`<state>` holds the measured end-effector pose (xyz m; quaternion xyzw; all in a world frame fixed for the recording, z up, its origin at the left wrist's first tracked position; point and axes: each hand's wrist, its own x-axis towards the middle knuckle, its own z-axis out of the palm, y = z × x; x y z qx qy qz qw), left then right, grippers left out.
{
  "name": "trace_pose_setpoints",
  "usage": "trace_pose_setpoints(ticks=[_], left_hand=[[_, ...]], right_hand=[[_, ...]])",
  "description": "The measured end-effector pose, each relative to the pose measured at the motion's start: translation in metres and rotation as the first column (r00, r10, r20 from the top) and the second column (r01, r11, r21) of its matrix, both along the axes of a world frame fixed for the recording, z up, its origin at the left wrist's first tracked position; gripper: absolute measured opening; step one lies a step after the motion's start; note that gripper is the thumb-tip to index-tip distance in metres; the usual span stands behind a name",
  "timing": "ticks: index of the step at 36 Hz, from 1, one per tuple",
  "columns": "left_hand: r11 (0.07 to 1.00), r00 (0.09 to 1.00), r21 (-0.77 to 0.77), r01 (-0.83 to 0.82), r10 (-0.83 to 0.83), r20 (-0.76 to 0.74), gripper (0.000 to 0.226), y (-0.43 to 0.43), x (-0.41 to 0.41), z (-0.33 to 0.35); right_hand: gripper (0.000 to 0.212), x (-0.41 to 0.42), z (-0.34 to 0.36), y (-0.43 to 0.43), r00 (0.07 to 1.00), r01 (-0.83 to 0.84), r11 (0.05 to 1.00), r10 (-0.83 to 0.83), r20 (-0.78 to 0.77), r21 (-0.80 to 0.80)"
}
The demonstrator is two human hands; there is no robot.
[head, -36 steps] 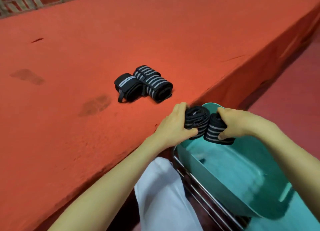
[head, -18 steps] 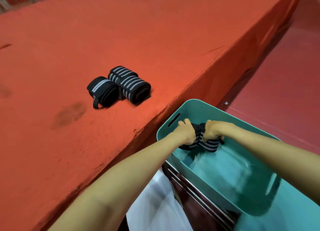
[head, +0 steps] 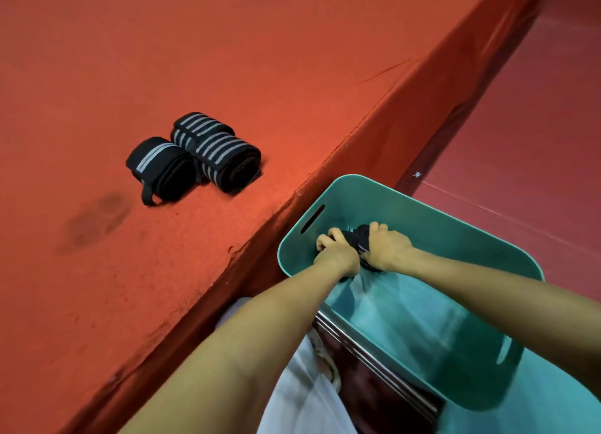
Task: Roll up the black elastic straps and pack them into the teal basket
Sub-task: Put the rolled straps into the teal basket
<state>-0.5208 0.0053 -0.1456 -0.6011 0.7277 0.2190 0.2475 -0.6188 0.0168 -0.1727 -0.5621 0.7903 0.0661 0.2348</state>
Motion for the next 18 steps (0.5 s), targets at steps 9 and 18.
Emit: trace_pose_setpoints(ticks=[9,18], left_hand=[[0.921,0.934,-0.179,0.347,-0.322,0.154,0.062,-0.007,0.014,-0.012],[0.976,0.983,-0.122,0.182,-0.177,0.052,0.069,-0.018,0.022,-0.006]], right_hand=[[0.063,-0.004,-0.009,0.007,0.998,-0.064,0.996,0.064,0.005,-0.058],[0.064,0.000,-0.006,0.010,0.970,-0.191,0.977,0.173,-0.168,-0.093]])
